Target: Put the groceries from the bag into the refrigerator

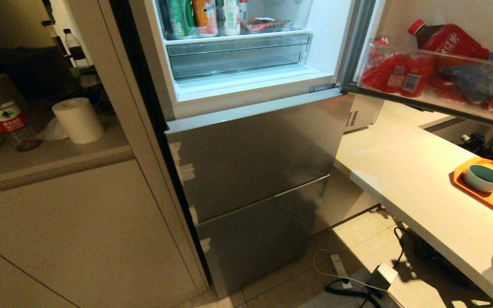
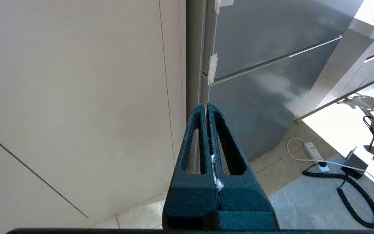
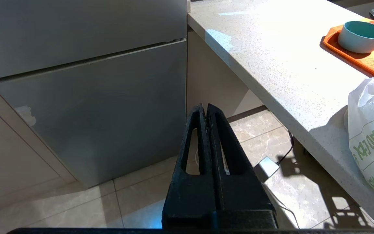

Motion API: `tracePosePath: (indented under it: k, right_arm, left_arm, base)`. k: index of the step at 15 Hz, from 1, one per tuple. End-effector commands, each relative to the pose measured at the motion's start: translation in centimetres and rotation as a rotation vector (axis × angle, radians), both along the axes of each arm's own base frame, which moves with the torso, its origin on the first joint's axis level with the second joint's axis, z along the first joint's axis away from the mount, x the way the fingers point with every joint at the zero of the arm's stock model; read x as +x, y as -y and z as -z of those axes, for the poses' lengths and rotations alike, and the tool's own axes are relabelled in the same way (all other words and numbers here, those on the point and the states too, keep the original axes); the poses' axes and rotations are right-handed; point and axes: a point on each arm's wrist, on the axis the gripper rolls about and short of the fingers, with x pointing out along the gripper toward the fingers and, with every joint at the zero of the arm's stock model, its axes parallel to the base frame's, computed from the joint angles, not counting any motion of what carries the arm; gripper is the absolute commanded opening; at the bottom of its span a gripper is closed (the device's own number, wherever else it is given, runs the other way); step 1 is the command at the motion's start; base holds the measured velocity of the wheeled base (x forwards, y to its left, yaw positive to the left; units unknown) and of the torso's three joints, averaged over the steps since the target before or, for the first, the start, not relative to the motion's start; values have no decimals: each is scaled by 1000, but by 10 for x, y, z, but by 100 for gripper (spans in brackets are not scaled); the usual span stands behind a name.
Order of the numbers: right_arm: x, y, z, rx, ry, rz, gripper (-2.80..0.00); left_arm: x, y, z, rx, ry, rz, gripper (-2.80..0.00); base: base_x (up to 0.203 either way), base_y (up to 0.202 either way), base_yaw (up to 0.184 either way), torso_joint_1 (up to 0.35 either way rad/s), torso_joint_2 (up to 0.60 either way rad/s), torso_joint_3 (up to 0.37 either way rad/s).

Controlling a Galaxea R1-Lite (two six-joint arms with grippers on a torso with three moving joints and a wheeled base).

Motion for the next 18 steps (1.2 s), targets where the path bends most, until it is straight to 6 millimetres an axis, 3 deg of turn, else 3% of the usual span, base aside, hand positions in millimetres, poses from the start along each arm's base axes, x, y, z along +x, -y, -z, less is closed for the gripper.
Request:
tracePosePath:
  k: [1, 7, 18]
  right_arm:
    - [0, 0, 0, 1, -1, 1, -280]
    - [0, 0, 0, 1, -1, 0, -280]
    - [0, 0, 0, 1, -1, 1, -280]
  left_arm:
    - [0, 0, 0, 2, 2, 0, -280]
    - [0, 0, 0, 2, 3, 0, -280]
    - [0, 0, 0, 2, 2, 0, -280]
  base:
    - [0, 0, 0, 0, 0, 0]
    - [0, 0, 0, 0, 0, 0]
    - [1, 8, -171, 3, 3, 3]
